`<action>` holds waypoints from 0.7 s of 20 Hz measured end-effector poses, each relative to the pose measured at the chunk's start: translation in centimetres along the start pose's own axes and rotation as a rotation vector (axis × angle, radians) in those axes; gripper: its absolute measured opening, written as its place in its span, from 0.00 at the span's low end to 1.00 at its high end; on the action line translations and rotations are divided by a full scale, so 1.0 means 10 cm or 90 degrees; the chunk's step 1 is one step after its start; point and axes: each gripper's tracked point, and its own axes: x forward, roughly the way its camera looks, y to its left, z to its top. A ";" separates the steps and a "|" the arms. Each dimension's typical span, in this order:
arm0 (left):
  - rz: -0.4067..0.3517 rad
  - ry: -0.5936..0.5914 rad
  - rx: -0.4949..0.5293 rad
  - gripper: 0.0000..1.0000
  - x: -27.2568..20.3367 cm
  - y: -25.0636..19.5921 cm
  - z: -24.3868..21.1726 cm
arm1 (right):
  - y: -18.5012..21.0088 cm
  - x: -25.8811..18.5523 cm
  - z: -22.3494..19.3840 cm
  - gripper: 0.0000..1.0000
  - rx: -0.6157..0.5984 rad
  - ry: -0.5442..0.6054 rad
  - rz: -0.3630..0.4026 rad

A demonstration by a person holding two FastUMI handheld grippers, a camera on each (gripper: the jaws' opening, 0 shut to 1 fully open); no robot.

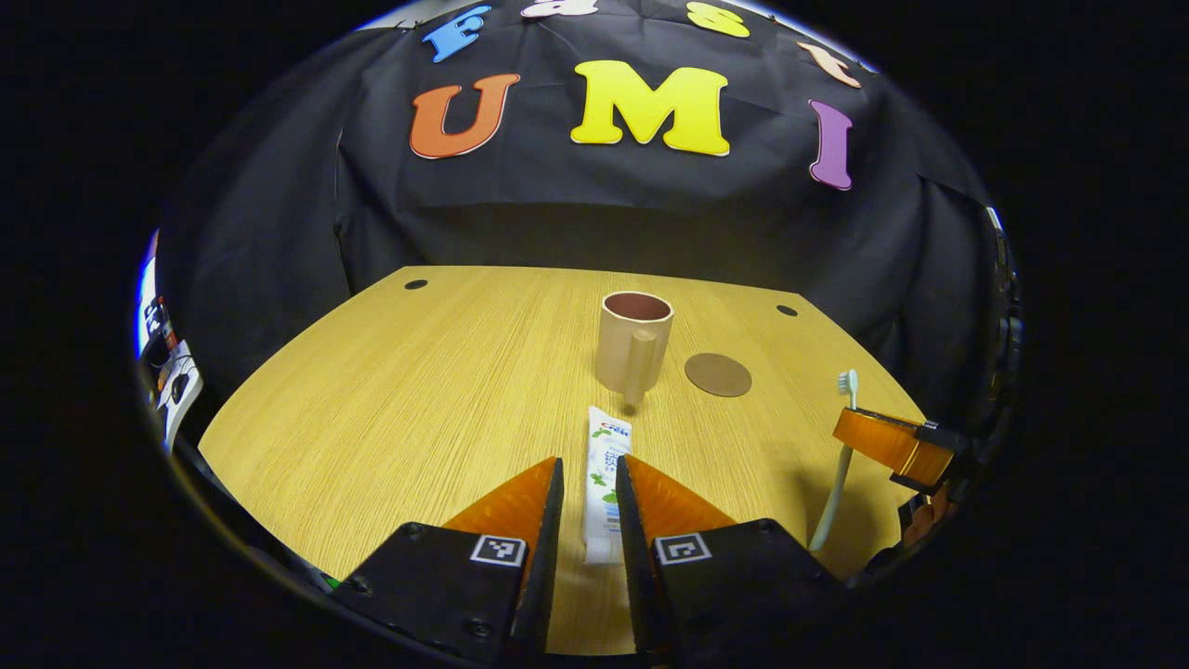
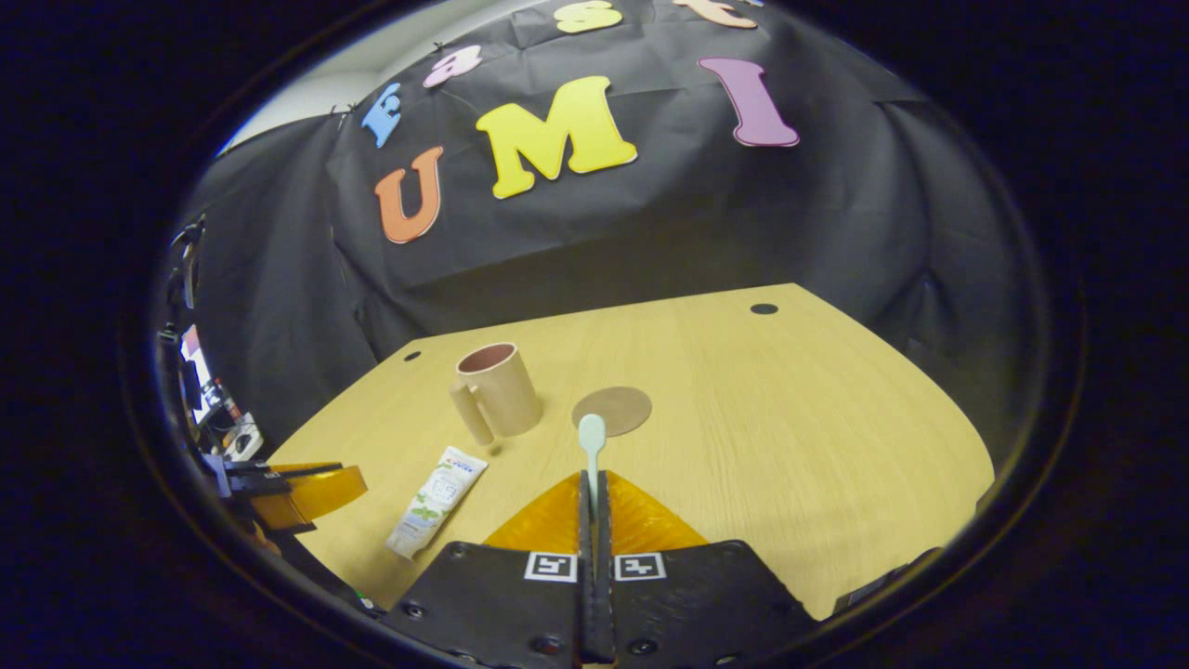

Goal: Put the toothbrush and toothpaste on the desktop into the cup, then pick up the cup and place it on the coaster on the desktop.

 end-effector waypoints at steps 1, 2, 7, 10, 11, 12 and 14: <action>-0.012 0.019 -0.005 0.36 0.04 -0.04 -0.05 | 0.00 -0.01 0.01 0.00 0.000 -0.001 0.000; -0.020 0.044 -0.004 0.38 0.07 -0.07 -0.16 | 0.00 -0.01 0.00 0.00 0.001 0.000 0.003; -0.057 0.058 0.049 0.73 0.20 -0.21 -0.17 | -0.02 -0.01 -0.02 0.00 0.000 0.004 0.006; -0.076 0.083 0.080 0.75 0.37 -0.26 -0.18 | -0.03 -0.03 -0.02 0.00 -0.004 0.005 0.007; -0.077 0.088 0.085 0.75 0.43 -0.25 -0.18 | -0.04 -0.04 -0.02 0.00 -0.004 0.005 0.006; -0.079 0.096 0.088 0.75 0.48 -0.25 -0.20 | -0.05 -0.04 -0.02 0.00 -0.004 0.006 0.005; -0.084 0.117 0.088 0.75 0.58 -0.25 -0.25 | -0.07 -0.03 -0.02 0.00 -0.005 0.008 0.003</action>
